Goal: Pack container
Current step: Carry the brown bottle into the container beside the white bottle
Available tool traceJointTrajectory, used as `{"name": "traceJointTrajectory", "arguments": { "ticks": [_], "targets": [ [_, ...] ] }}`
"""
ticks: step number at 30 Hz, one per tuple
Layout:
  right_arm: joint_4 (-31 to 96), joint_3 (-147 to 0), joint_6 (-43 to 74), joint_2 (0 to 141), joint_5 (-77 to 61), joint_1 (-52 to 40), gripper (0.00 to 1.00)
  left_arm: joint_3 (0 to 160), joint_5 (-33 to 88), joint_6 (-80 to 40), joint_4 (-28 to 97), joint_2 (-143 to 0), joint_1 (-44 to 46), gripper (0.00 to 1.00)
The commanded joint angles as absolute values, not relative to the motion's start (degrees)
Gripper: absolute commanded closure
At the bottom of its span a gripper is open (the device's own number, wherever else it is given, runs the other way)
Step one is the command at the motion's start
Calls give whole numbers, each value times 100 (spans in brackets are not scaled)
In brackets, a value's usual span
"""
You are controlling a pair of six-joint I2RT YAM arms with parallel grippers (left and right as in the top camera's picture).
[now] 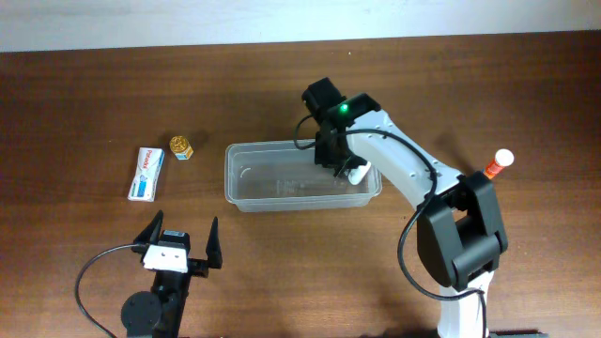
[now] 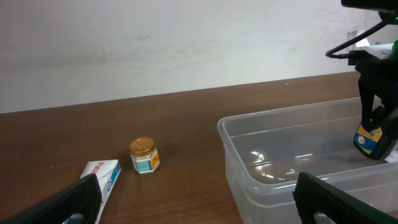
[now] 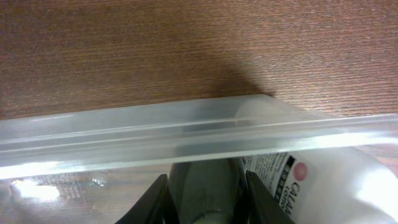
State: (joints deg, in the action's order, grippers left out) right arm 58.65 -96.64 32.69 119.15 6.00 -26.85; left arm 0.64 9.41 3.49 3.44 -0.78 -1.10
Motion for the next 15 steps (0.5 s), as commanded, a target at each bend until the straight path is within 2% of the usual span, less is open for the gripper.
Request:
{"name": "traceJointTrajectory", "arguments": {
  "ticks": [1, 12, 15],
  "targets": [
    [5806, -9653, 3170, 11937, 274, -2578, 73, 51, 921, 419, 370, -34, -130, 1],
    [5819, -9653, 3028, 11937, 99, -2587, 72, 51, 921, 419, 370, -34, -128, 1],
    [5824, -9653, 3028, 11937, 102, -2587, 69, 51, 921, 419, 373, -34, -130, 1]
  ]
}}
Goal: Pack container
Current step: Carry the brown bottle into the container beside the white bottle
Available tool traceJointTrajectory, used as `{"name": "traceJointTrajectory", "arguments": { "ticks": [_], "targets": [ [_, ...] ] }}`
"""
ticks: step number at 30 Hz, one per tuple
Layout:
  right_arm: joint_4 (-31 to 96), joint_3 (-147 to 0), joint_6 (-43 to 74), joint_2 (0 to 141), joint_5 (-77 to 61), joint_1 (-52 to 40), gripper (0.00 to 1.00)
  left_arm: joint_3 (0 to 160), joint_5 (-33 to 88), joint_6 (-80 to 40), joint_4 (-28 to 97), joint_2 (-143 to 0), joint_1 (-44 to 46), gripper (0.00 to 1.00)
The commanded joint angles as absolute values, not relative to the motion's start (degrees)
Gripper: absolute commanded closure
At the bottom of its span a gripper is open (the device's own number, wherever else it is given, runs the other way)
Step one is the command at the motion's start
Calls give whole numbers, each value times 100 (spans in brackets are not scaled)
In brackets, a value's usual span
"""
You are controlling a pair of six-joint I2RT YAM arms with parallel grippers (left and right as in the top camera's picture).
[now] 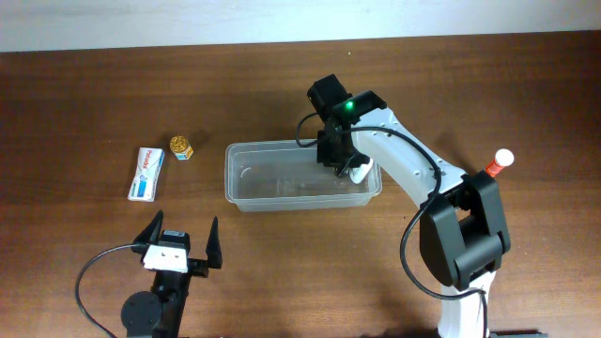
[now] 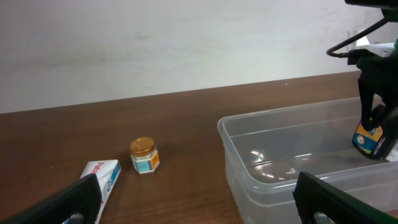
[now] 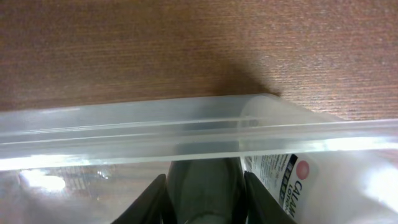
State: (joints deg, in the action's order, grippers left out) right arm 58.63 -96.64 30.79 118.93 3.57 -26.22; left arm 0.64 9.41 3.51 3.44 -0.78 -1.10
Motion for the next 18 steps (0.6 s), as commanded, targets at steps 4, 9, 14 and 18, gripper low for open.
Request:
{"name": "traceJointTrajectory", "arguments": {
  "ticks": [4, 9, 14, 18],
  "targets": [
    [5824, -9653, 3026, 11937, 102, -2587, 68, 51, 921, 419, 370, -34, -130, 1],
    [5828, -9653, 3026, 11937, 102, -2587, 68, 51, 921, 419, 373, -34, -130, 1],
    [5822, -9653, 2974, 11937, 102, -2587, 67, 51, 921, 419, 373, -34, -130, 1],
    [5828, -9653, 2718, 11937, 110, -2585, 62, 51, 921, 419, 373, -34, -128, 1]
  ]
}}
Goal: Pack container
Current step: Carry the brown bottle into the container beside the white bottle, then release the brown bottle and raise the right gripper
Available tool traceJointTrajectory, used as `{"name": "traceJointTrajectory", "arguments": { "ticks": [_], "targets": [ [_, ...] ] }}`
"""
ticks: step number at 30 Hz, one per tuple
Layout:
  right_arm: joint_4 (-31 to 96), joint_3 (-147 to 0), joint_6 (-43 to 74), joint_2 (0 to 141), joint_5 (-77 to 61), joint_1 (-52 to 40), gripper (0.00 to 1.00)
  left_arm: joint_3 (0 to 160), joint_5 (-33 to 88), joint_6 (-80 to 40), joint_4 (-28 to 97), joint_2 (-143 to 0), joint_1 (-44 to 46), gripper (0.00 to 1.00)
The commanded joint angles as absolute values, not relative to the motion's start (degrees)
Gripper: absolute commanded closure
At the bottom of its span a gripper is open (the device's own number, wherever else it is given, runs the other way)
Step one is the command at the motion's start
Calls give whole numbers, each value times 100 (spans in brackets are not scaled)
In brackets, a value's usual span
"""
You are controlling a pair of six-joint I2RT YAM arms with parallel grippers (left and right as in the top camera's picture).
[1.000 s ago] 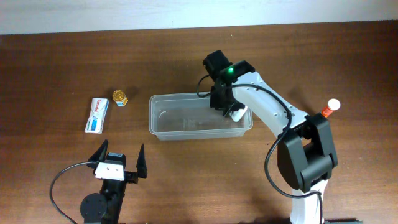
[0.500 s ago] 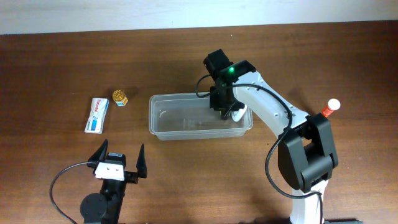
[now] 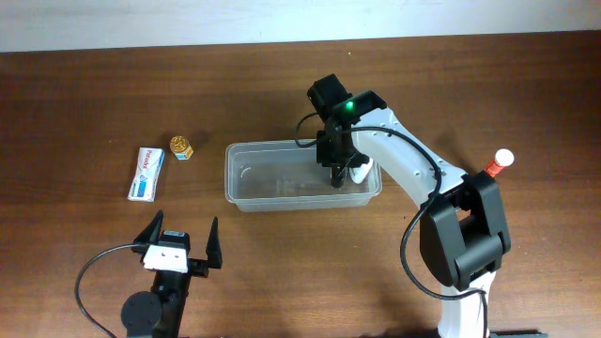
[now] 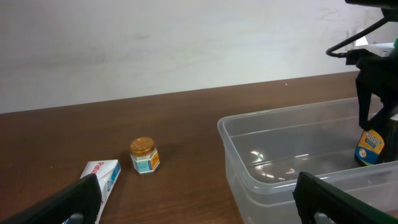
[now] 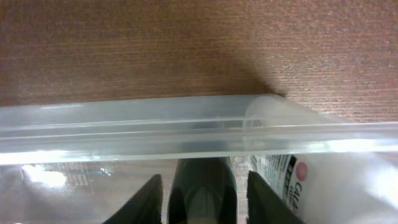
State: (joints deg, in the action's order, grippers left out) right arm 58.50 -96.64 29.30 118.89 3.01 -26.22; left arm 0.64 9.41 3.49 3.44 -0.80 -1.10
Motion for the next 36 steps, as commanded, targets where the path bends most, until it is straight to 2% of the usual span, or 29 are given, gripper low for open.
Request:
{"name": "traceJointTrajectory", "arguments": {
  "ticks": [1, 19, 30, 36],
  "targets": [
    [5841, -9653, 2700, 11937, 130, -2585, 62, 51, 921, 419, 370, -34, -128, 1],
    [5883, -10009, 2320, 11931, 349, -2585, 58, 51, 921, 419, 370, -34, -128, 1],
    [6600, -11104, 2268, 11924, 397, -2585, 59, 51, 921, 419, 370, -34, -130, 1],
    [7411, -12199, 2270, 11920, 676, -2580, 58, 51, 921, 419, 373, -34, -130, 0]
  ]
}}
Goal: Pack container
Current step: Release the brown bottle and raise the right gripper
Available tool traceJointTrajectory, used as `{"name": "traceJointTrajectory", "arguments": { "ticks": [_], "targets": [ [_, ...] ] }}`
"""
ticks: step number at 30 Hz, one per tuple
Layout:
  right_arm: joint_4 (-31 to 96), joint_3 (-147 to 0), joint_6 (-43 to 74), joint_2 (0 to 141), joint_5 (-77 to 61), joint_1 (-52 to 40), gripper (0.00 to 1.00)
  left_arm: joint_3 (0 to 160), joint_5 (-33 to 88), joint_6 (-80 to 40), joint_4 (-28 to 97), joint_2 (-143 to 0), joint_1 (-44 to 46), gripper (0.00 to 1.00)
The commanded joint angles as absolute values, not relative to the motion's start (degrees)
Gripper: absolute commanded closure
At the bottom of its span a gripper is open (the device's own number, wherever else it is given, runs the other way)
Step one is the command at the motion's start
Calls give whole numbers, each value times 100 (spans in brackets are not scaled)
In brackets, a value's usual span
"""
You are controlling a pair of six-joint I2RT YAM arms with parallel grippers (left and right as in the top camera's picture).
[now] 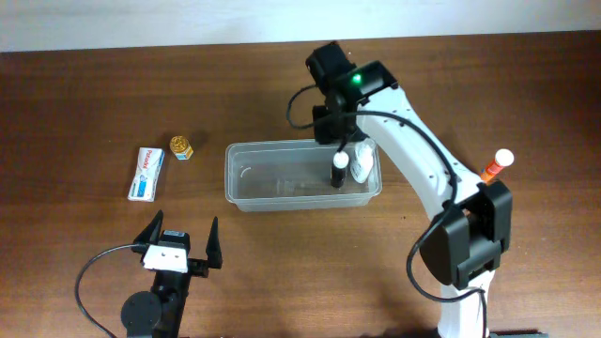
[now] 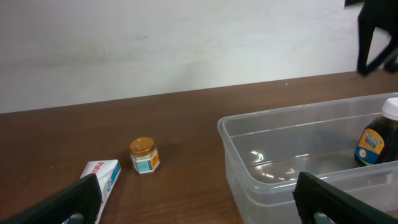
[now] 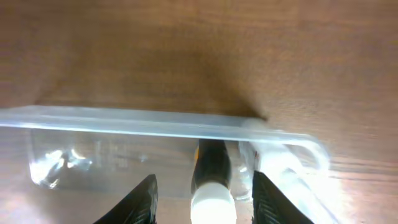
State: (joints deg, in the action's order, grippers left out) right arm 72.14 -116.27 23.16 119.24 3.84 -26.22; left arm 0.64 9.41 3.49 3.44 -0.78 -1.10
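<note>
A clear plastic container (image 1: 244,178) lies mid-table. At its right end a dark bottle with a white cap (image 1: 339,170) stands upright beside a white bottle (image 1: 362,161). My right gripper (image 1: 336,127) hangs open above the dark bottle; in the right wrist view the dark bottle (image 3: 211,180) shows below, between my right gripper's (image 3: 204,177) spread fingers, apart from both. My left gripper (image 1: 178,240) rests open near the front edge, holding nothing. The left wrist view shows the container (image 2: 249,155) and the dark bottle (image 2: 375,142).
A white and blue box (image 1: 146,173) and a small gold-lidded jar (image 1: 181,147) lie left of the container. An orange tube with a white cap (image 1: 498,163) stands at the right, by the right arm's base.
My right gripper has risen out of the container and stands above its far wall, fingers wider apart. The dark bottle stays upright inside, free of the fingers.
My right gripper was low in the container's right end, shut on the dark bottle beside the white bottle. Then its fingers stood apart from the upright bottle. Now it is lifted clear and the bottle stands alone. The left arm never moved.
</note>
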Motion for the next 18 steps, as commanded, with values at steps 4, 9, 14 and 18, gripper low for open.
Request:
{"name": "traceJointTrajectory", "arguments": {
  "ticks": [4, 9, 14, 18],
  "targets": [
    [8359, -13260, 2272, 11920, 1048, -2416, 55, 51, 921, 419, 373, -34, -130, 1],
    [9677, -14508, 2296, 11920, 1074, -1774, 46, 51, 921, 419, 373, -34, -130, 1],
    [9734, -14661, 2115, 11662, 222, -843, 38, 51, 921, 419, 370, -34, -130, 1],
    [9734, -14387, 1769, 11474, 130, -139, 33, 51, 921, 419, 373, -34, -130, 1]
  ]
}}
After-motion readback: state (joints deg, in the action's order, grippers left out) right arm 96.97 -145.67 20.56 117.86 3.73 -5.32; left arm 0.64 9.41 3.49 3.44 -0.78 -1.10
